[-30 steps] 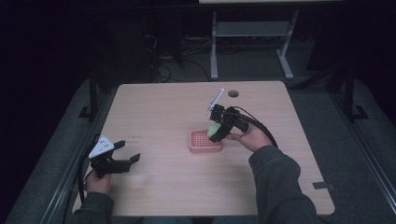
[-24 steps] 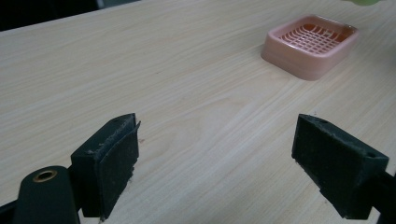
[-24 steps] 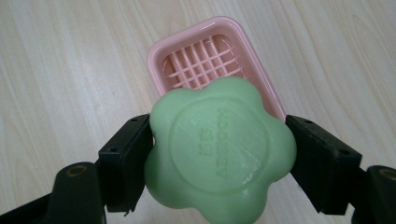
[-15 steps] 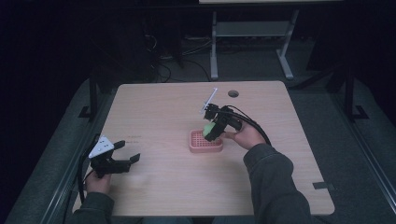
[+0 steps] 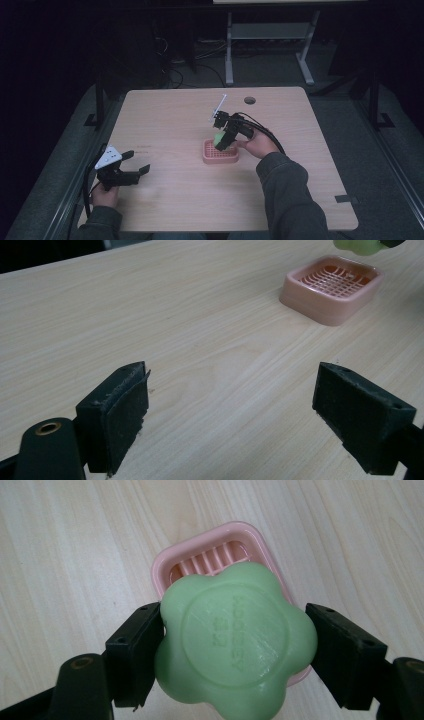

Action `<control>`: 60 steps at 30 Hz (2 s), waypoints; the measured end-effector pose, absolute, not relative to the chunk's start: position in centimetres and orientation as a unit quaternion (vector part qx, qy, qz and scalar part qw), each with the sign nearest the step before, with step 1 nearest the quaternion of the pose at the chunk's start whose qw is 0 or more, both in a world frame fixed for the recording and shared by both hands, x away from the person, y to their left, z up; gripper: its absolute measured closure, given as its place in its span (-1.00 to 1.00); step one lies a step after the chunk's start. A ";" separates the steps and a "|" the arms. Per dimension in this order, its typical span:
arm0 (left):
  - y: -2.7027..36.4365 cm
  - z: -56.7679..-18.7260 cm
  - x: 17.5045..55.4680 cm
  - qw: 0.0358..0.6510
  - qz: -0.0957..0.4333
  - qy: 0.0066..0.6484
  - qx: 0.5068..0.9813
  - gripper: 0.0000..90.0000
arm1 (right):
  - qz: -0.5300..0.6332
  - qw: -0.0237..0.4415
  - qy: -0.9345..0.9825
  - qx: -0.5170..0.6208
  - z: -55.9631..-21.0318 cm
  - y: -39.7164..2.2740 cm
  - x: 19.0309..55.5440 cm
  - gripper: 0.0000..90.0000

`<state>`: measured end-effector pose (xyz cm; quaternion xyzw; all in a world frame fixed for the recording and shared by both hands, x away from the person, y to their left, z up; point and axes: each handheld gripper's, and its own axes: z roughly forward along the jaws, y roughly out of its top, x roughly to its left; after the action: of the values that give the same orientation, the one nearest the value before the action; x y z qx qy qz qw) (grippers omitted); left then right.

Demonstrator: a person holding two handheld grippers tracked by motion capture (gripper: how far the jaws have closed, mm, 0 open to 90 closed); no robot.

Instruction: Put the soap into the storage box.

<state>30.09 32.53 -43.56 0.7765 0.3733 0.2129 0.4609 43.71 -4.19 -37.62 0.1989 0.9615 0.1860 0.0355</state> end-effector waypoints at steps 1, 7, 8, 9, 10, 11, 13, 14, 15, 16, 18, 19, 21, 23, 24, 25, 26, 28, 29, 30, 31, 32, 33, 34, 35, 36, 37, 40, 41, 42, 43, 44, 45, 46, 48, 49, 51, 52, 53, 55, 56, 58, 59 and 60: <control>32.5 -43.6 30.1 0.461 0.213 0.373 0.777 -0.68 | 0.186 0.036 0.962 0.199 -37.6 -4.2 43.7 -0.42; 32.5 -43.5 30.1 0.461 0.213 0.373 0.777 -0.68 | 0.180 0.034 0.962 0.201 -38.3 -4.1 44.1 -0.42; 32.5 -43.5 30.1 0.462 0.213 0.373 0.776 -0.68 | 0.180 0.034 0.962 0.201 -38.3 -4.1 44.1 -0.42; 32.5 -43.5 30.1 0.462 0.214 0.372 0.776 -0.68 | 0.180 0.033 0.962 0.201 -38.4 -4.1 44.1 -0.42; 32.5 -43.5 30.1 0.461 0.214 0.373 0.776 -0.68 | 0.179 0.034 0.963 0.201 -38.5 -4.0 44.2 -0.42; 32.5 -43.5 30.1 0.461 0.213 0.373 0.776 -0.68 | 0.179 0.032 0.962 0.204 -38.7 -3.9 44.2 -0.42; 32.5 -43.6 30.1 0.462 0.212 0.374 0.776 -0.68 | 0.178 0.030 0.962 0.204 -38.9 -3.9 44.3 -0.42; 32.5 -43.6 30.1 0.461 0.212 0.374 0.776 -0.68 | 0.178 0.030 0.962 0.204 -38.9 -3.9 44.3 -0.42; 32.5 -43.6 30.1 0.461 0.213 0.373 0.776 -0.68 | 0.178 0.031 0.962 0.204 -39.0 -3.8 44.3 -0.42; 32.5 -43.6 30.1 0.461 0.213 0.373 0.777 -0.68 | 0.176 0.029 0.963 0.203 -39.1 -3.7 44.3 -0.42; 32.5 -43.6 30.1 0.461 0.212 0.373 0.776 -0.68 | 0.176 0.028 0.962 0.205 -39.3 -3.7 44.4 -0.42; 32.5 -43.6 30.1 0.462 0.211 0.374 0.776 -0.68 | 0.176 0.028 0.962 0.205 -39.3 -3.7 44.4 -0.42; 32.5 -43.6 30.1 0.461 0.212 0.373 0.777 -0.68 | 0.175 0.029 0.962 0.205 -39.4 -3.7 44.4 -0.42; 32.5 -43.6 30.1 0.462 0.211 0.373 0.776 -0.68 | 0.176 0.026 0.962 0.206 -39.5 -3.6 44.5 -0.42; 32.5 -43.6 30.1 0.462 0.211 0.373 0.776 -0.68 | 0.176 0.026 0.962 0.205 -39.6 -3.5 44.5 -0.42; 32.5 -43.6 30.1 0.462 0.211 0.374 0.776 -0.68 | 0.175 0.028 0.963 0.204 -39.7 -3.5 44.5 -0.42; 32.5 -43.6 30.1 0.461 0.211 0.373 0.777 -0.68 | 0.175 0.028 0.963 0.204 -39.8 -3.4 44.5 -0.42; 32.5 -43.6 30.1 0.461 0.211 0.373 0.777 -0.68 | 0.176 0.027 0.963 0.205 -39.8 -3.4 44.5 -0.42; 32.5 -43.6 30.1 0.461 0.211 0.373 0.777 -0.68 | 0.174 0.026 0.963 0.204 -40.0 -3.3 44.5 -0.42; 32.5 -43.6 30.1 0.461 0.210 0.374 0.777 -0.68 | 0.174 0.026 0.963 0.204 -40.0 -3.3 44.5 -0.42; 32.5 -43.6 30.1 0.461 0.210 0.373 0.777 -0.68 | 0.173 0.027 0.963 0.205 -40.0 -3.2 44.5 -0.42; 32.5 -43.6 30.1 0.461 0.210 0.373 0.777 -0.68 | 0.172 0.027 0.963 0.205 -40.2 -3.2 44.6 -0.42; 32.5 -43.6 30.1 0.461 0.211 0.373 0.777 -0.68 | 0.172 0.027 0.963 0.205 -40.2 -3.2 44.6 -0.42; 32.5 -43.6 30.1 0.461 0.210 0.374 0.777 -0.68 | 0.172 0.026 0.963 0.206 -40.2 -3.2 44.6 -0.42; 32.5 -43.6 30.1 0.461 0.210 0.374 0.777 -0.68 | 0.173 0.026 0.963 0.205 -40.3 -3.1 44.6 -0.42; 32.5 -43.6 30.1 0.461 0.210 0.374 0.777 -0.68 | 0.170 0.027 0.964 0.204 -40.4 -3.0 44.6 -0.42; 32.5 -43.6 30.1 0.461 0.210 0.374 0.777 -0.68 | 0.170 0.027 0.964 0.204 -40.4 -3.0 44.6 -0.42; 32.5 -43.6 30.1 0.462 0.210 0.373 0.776 -0.68 | 0.167 0.028 0.965 0.201 -40.5 -2.8 44.6 -0.42; 32.5 -43.6 30.1 0.462 0.210 0.373 0.776 -0.68 | 0.166 0.029 0.965 0.201 -40.6 -2.8 44.6 -0.42; 32.5 -43.6 30.1 0.463 0.211 0.374 0.776 -0.68 | 0.166 0.029 0.965 0.201 -40.6 -2.8 44.6 -0.42; 32.5 -43.6 30.1 0.462 0.211 0.373 0.776 -0.68 | 0.166 0.032 0.965 0.202 -40.6 -2.8 44.6 -0.42; 32.5 -43.6 30.1 0.462 0.211 0.374 0.776 -0.68 | 0.166 0.032 0.965 0.201 -40.6 -2.8 44.6 -0.42; 32.5 -43.6 30.1 0.462 0.210 0.373 0.777 -0.68 | 0.166 0.030 0.965 0.202 -40.6 -2.7 44.6 -0.42; 32.5 -43.6 30.1 0.462 0.210 0.374 0.776 -0.68 | 0.164 0.032 0.965 0.201 -40.6 -2.7 44.6 -0.43; 32.5 -43.6 30.2 0.461 0.210 0.373 0.777 -0.68 | 0.164 0.032 0.966 0.197 -40.7 -2.5 44.5 -0.42; 32.5 -43.6 30.2 0.460 0.210 0.373 0.777 -0.68 | 0.163 0.034 0.966 0.197 -40.7 -2.5 44.5 -0.42; 32.5 -43.6 30.1 0.461 0.210 0.374 0.777 -0.68 | 0.162 0.036 0.966 0.196 -40.8 -2.4 44.5 -0.42; 32.5 -43.6 30.1 0.462 0.211 0.374 0.776 -0.68 | 0.162 0.034 0.967 0.196 -40.8 -2.4 44.5 -0.42; 32.5 -43.6 30.1 0.462 0.211 0.374 0.776 -0.68 | 0.161 0.035 0.967 0.195 -40.9 -2.3 44.5 -0.42; 32.5 -43.6 30.1 0.463 0.210 0.375 0.775 -0.68 | 0.158 0.034 0.968 0.194 -41.0 -2.2 44.5 -0.43; 32.5 -43.6 30.1 0.463 0.210 0.375 0.776 -0.68 | 0.157 0.033 0.968 0.192 -41.1 -2.2 44.5 -0.43; 32.5 -43.6 30.1 0.462 0.212 0.375 0.775 -0.68 | 0.148 0.037 0.970 0.191 -41.3 -2.0 44.4 -0.42; 32.6 -43.6 30.1 0.462 0.212 0.375 0.775 -0.68 | 0.148 0.037 0.970 0.191 -41.3 -2.0 44.4 -0.42; 32.6 -43.6 30.1 0.462 0.212 0.375 0.775 -0.68 | 0.148 0.038 0.969 0.192 -41.3 -2.0 44.5 -0.42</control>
<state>30.10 32.57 -43.55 0.7750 0.3751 0.2120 0.4623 44.46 -2.02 -41.30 0.1922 0.9693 0.1482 0.0382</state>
